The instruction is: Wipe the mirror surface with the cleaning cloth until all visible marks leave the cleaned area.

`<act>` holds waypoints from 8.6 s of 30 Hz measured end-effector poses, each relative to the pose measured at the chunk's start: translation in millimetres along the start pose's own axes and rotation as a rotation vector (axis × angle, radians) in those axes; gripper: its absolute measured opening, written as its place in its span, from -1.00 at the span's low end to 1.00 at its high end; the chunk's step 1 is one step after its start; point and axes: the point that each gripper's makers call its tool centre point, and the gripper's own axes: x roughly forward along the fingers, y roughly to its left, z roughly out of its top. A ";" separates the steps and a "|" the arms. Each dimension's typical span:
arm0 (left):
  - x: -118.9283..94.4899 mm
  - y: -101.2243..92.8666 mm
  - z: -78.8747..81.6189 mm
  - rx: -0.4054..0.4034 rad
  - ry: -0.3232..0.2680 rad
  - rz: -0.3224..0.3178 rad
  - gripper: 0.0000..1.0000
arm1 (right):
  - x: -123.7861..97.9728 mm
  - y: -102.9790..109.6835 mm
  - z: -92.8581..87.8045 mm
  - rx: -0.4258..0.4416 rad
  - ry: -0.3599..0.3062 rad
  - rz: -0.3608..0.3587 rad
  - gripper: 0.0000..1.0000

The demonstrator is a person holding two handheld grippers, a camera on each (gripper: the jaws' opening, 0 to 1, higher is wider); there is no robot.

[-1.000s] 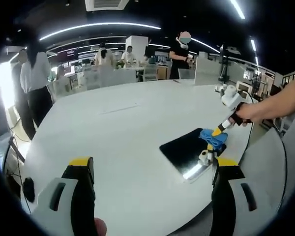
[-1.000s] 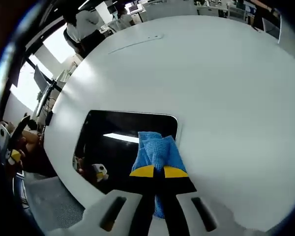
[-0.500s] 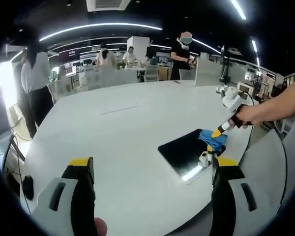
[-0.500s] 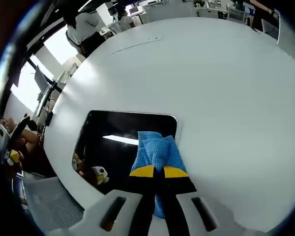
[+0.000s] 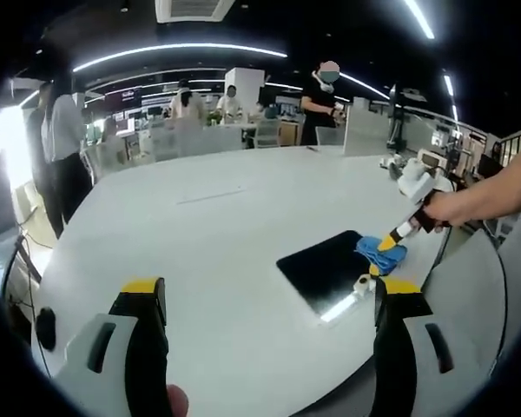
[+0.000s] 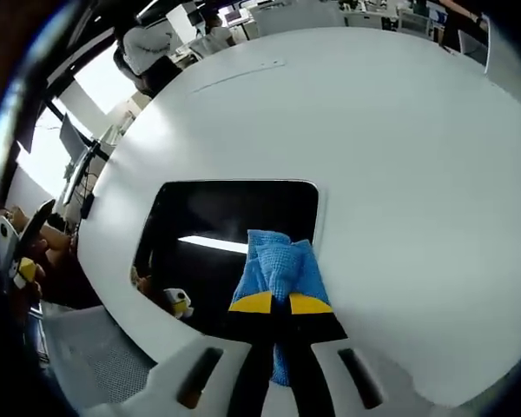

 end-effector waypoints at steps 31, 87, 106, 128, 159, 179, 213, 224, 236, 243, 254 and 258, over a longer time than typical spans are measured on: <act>-5.4 1.6 -15.9 -0.015 0.012 -0.011 0.98 | -9.6 18.0 -28.8 0.029 0.019 0.006 -1.00; 2.0 0.5 -18.7 -0.003 0.010 0.003 0.98 | 21.2 98.8 -17.8 -0.071 0.071 0.100 -1.00; -0.2 6.4 -14.9 -0.046 -0.016 0.026 0.98 | 40.9 136.4 -4.0 -0.072 0.088 0.144 -1.00; -6.9 3.9 -27.6 -0.039 -0.012 0.065 0.98 | 49.7 163.8 -4.8 -0.178 0.110 0.112 -1.00; 20.5 7.2 -28.2 0.011 0.045 0.028 0.98 | 59.5 183.2 6.2 -0.126 0.134 0.168 -1.00; 16.8 10.9 -5.4 -0.142 -0.043 0.050 0.98 | 72.1 169.8 41.2 -0.119 0.100 0.147 -1.00; 26.4 7.9 -16.9 -0.065 0.010 0.066 0.98 | 92.5 145.8 97.5 -0.177 0.094 0.132 -1.00; 27.3 5.6 -15.1 -0.049 -0.002 0.051 0.98 | 87.1 126.9 95.4 -0.152 0.088 0.114 -1.00; 26.2 6.1 -12.3 -0.055 -0.002 0.043 0.98 | 84.4 112.9 94.5 -0.130 0.095 0.101 -1.00; 26.2 1.3 -12.9 -0.049 0.007 0.037 0.98 | 80.7 114.5 90.0 -0.106 0.067 0.106 -1.00; 25.0 -2.1 2.5 -0.038 -0.024 0.034 0.98 | 69.9 124.2 57.8 -0.152 0.093 0.101 -1.00; 23.8 -7.0 4.0 -0.026 -0.027 0.026 0.98 | 64.3 126.4 44.2 -0.153 0.094 0.106 -1.00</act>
